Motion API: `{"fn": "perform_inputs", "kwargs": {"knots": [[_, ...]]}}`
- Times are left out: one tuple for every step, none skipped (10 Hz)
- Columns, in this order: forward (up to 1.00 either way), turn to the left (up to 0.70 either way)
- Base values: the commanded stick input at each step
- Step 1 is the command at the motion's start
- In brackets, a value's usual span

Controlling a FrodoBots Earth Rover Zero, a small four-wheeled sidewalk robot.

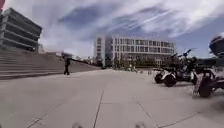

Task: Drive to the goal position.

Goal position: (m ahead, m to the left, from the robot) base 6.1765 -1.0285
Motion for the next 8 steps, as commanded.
{"fn": "perform_inputs", "kwargs": {"knots": [[0.70,0.00],[0.70,0.00],[0.70,0.00],[0.70,0.00],[0.70,-0.02],[0.70,-0.05],[0.70,-0.11],[0.70,-0.13]]}}
